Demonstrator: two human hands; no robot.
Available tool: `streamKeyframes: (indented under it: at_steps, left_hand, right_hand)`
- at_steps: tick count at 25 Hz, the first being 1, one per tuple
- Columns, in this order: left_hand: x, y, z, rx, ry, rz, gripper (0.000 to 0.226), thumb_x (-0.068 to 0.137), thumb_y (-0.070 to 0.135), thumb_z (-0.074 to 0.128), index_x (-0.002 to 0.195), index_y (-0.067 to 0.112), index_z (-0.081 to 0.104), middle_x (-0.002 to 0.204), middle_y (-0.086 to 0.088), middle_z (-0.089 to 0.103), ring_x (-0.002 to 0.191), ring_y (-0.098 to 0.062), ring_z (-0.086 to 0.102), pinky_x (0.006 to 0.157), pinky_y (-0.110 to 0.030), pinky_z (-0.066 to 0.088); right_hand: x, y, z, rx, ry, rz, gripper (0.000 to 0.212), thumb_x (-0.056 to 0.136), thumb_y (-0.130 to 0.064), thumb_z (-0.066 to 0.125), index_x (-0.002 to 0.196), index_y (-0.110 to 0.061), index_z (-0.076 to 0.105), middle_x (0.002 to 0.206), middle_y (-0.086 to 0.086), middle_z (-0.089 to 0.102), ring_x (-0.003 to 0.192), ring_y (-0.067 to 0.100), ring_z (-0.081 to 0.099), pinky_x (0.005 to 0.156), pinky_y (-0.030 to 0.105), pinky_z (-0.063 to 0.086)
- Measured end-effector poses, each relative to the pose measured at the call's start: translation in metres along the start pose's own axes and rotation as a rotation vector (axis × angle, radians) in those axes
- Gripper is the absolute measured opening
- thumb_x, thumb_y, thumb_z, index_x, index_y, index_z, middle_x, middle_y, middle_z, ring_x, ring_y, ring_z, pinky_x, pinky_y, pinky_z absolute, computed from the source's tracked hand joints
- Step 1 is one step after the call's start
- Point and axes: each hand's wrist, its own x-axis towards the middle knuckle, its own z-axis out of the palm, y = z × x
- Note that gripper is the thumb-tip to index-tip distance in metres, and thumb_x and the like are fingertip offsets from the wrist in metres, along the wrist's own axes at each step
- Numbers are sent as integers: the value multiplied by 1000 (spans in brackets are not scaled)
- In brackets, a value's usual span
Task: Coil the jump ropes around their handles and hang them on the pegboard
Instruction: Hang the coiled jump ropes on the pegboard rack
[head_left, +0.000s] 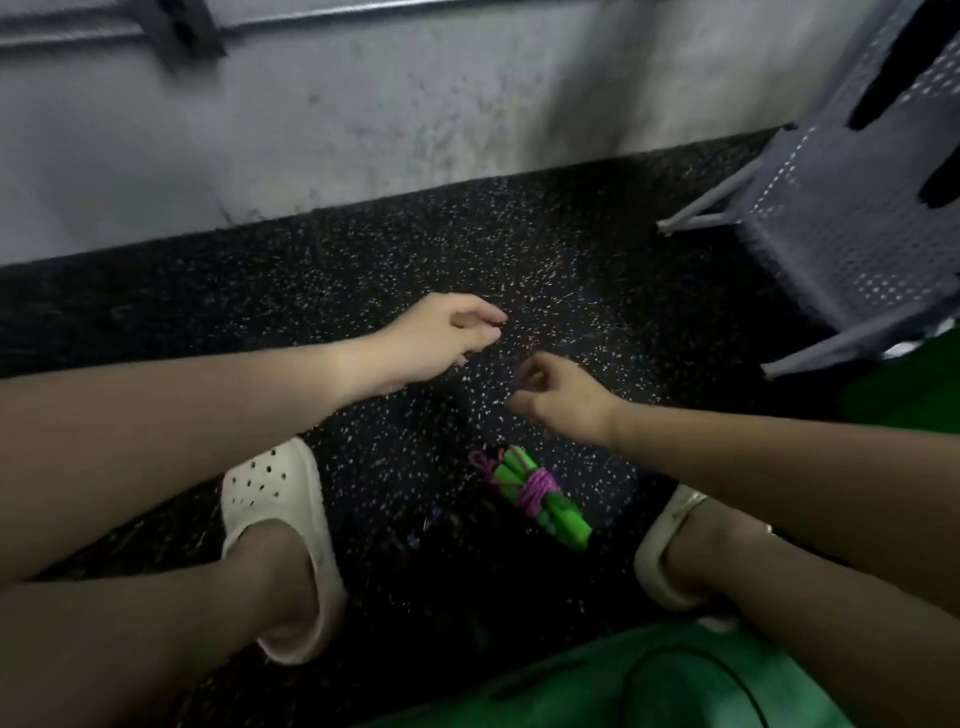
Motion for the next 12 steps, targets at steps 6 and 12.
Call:
streamKeyframes:
  at_steps: [6, 12]
  left_hand:
    - [-14, -97, 50, 79, -153, -242, 30, 101, 22, 65, 130, 14, 66, 123, -1, 69, 109, -16, 63, 84, -24, 48]
    - [-2, -144, 93, 111, -129, -364, 8, 94, 14, 73, 94, 6, 77, 89, -10, 79, 73, -16, 68, 62, -27, 52]
  right_hand:
    - [2, 85, 76, -380, -38, 54, 48, 88, -32, 71, 130, -14, 57, 120, 10, 57, 113, 29, 56, 98, 36, 48]
    - [5, 129, 93, -504, 16, 25, 64, 90, -51, 67, 145, -25, 48, 130, 7, 49, 123, 28, 45, 105, 42, 43]
